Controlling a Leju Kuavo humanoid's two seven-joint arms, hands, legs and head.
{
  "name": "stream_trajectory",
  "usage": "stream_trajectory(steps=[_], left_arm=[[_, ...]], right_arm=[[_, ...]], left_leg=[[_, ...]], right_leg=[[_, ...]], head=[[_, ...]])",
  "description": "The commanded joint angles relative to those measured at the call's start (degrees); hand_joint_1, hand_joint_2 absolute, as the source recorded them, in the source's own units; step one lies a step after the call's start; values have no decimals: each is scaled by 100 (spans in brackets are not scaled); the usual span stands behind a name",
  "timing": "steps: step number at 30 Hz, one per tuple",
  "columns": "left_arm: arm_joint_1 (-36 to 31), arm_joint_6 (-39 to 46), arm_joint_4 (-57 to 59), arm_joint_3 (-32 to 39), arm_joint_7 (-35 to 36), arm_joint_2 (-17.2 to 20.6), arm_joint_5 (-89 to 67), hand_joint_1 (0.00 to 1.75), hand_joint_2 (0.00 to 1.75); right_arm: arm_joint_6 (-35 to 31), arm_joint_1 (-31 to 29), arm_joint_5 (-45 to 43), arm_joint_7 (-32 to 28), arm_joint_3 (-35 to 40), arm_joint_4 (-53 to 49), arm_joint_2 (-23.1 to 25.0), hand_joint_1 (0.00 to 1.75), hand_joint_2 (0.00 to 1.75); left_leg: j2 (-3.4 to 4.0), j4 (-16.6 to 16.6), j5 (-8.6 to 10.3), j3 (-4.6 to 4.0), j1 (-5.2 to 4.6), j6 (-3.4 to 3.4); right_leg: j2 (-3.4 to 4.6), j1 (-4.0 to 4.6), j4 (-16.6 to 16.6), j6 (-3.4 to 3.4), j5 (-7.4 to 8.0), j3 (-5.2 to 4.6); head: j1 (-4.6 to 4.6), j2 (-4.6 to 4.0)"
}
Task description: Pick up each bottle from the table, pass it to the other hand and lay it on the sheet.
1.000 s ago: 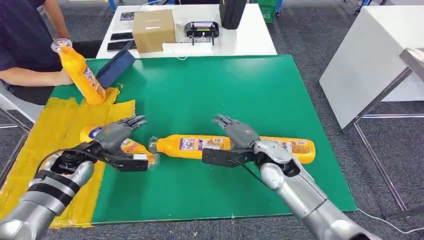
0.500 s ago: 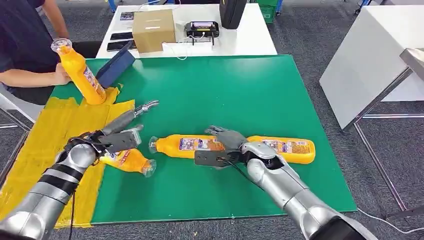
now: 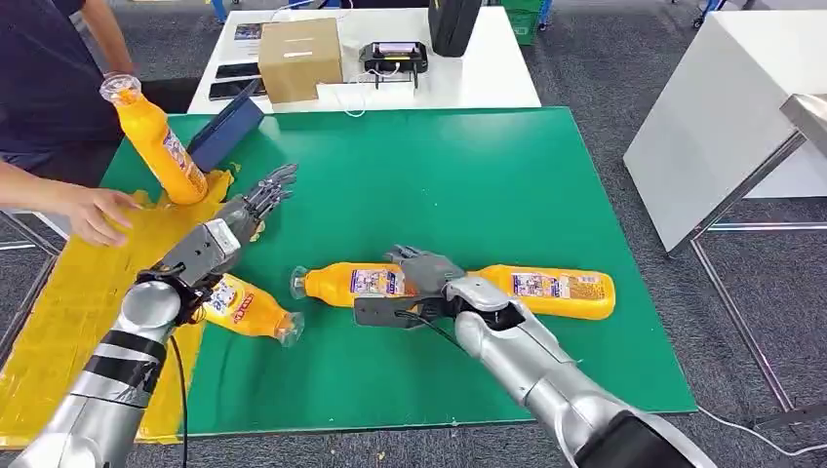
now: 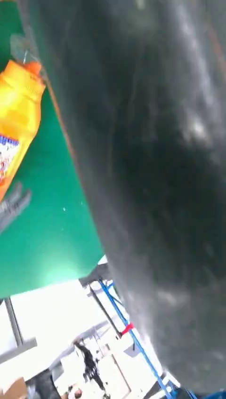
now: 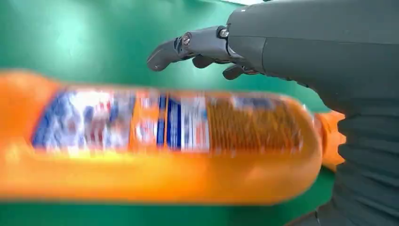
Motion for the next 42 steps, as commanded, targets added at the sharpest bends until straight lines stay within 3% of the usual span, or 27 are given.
stream_trajectory(steps=[1,2,24,25,27,29,33,34,37,42], left_arm=[[-221,-97,58,126,106,-298,127,0,0],[-258,-112,40,104,143,-323,141,0,0],[-232,-107,27,92,263,-314,253,0,0],[-156,-116,3,175,328,-340,364,0,0],[151,-20,-259,475,607,-439,684,0,0],[749,67,-779,945,1046,-627,1331,0,0],[1306,358,-1491,1299,1488,-960,2480,0,0],[1377,417,-1638,1160,1589,-947,2508,0,175],[1476,423,-1798,888,1744,-952,2708,0,175],[1516,768,-1953,647,1717,-996,2775,0,175]], right_arm=[[323,-291,568,185,677,1578,250,148,175],[366,-229,571,187,661,1684,273,175,175],[333,-22,555,154,421,1600,177,175,175],[116,7,576,210,352,1487,142,175,175],[-1344,428,291,653,-495,817,127,175,175],[-2468,1277,12,381,-1370,-750,1,175,175],[-2754,2186,-1412,-269,-2402,-2856,265,175,175],[-2865,2309,-1772,-491,-2443,-3245,272,175,175],[-2902,2472,-2477,-791,-2402,-3878,252,175,175],[-2906,2423,-2575,-793,-1934,-4201,233,175,175]], left_leg=[[-9,4,-7,17,5,-3],[-8,-1,-2,10,4,-2],[-17,-5,1,82,10,-3],[-27,-6,3,80,12,-5],[-27,-9,4,83,12,-5],[-24,-18,3,92,12,-6],[-19,-2,-10,70,7,-3],[-10,5,-13,49,2,-4],[-19,7,-13,13,1,-4],[-36,15,-18,2,5,-4]], right_leg=[[23,2,0,-7,-5,20],[10,2,-4,-4,-1,13],[0,4,-13,-8,-3,78],[2,6,-16,-10,-2,79],[5,5,-19,-11,-1,82],[8,5,-27,-11,-1,89],[17,1,-10,-8,-10,72],[21,-3,2,-7,-13,48],[9,-2,5,-6,-15,15],[6,0,8,-7,-19,10]], head=[[0,0],[0,0],[0,0],[0,0],[0,0],[0,0],[7,0],[0,0],[0,0],[2,0]])
